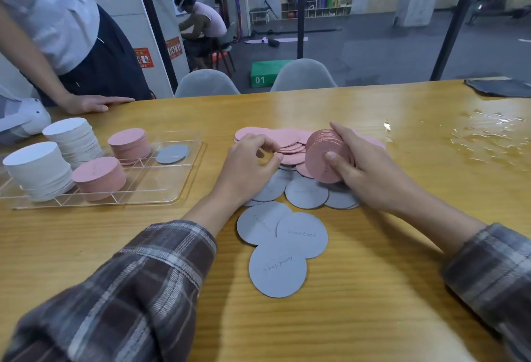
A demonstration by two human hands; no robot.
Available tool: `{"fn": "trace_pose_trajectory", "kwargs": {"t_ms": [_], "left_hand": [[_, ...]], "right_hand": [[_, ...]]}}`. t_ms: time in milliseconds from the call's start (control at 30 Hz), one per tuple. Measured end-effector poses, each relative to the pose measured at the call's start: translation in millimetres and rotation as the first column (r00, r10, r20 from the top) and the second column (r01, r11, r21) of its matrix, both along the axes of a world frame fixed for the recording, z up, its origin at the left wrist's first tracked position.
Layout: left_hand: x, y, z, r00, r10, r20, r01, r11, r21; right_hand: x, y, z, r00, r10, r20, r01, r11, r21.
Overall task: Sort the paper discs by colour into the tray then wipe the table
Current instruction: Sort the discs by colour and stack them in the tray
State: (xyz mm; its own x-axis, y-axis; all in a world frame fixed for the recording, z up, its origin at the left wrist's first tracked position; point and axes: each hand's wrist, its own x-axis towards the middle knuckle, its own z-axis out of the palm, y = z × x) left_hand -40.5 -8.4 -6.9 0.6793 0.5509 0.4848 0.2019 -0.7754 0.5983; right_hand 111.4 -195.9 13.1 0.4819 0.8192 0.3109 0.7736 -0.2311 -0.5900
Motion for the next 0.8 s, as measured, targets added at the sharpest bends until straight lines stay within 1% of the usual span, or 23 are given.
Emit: {"fn": "trace_pose_trajectory", "kwargs": {"t_ms": [100,133,233,300,400,467,633,733,800], "left_hand": [[13,11,-3,0.997,-0.004,-0.082,0.014,0.993,0.120],[18,14,-3,0.993,-0.008,-0.117,0.023,0.991,0.130],[31,19,-4,0.972,-0.033,-0.234,0.055,0.994,0.089],[34,21,-6,0.963,-0.043,-0.268,0.073,0.992,0.102],[31,19,-6,0.977,-0.061,-0.203,0.094,0.983,0.158],[25,15,-3,0.985,-0.086,-0.147,0.110,0.980,0.165],[11,2,2,0.981,-0.110,-0.158,0.124,0.989,0.077],[5,-3,6,0.987,-0.082,-0.141,0.086,0.996,0.026],[-1,-5,10,0.992,-0.057,-0.111,0.052,0.998,-0.045]], "right_hand": [[6,-4,-2,1.000,-0.013,-0.010,0.013,1.000,-0.001],[7,-5,-3,1.000,-0.019,-0.011,0.019,1.000,0.002],[9,-6,-4,0.999,-0.025,-0.022,0.025,1.000,0.007],[9,-5,-5,1.000,-0.020,-0.019,0.020,1.000,0.007],[9,-4,-6,1.000,-0.013,-0.012,0.013,1.000,0.001],[8,-4,-6,1.000,-0.011,-0.007,0.011,1.000,0.000],[5,-5,-5,1.000,-0.006,-0.009,0.006,1.000,-0.009],[3,-4,-6,1.000,-0.010,-0.011,0.010,1.000,-0.008],[4,-4,-6,1.000,-0.006,0.002,0.006,1.000,-0.009]]}}
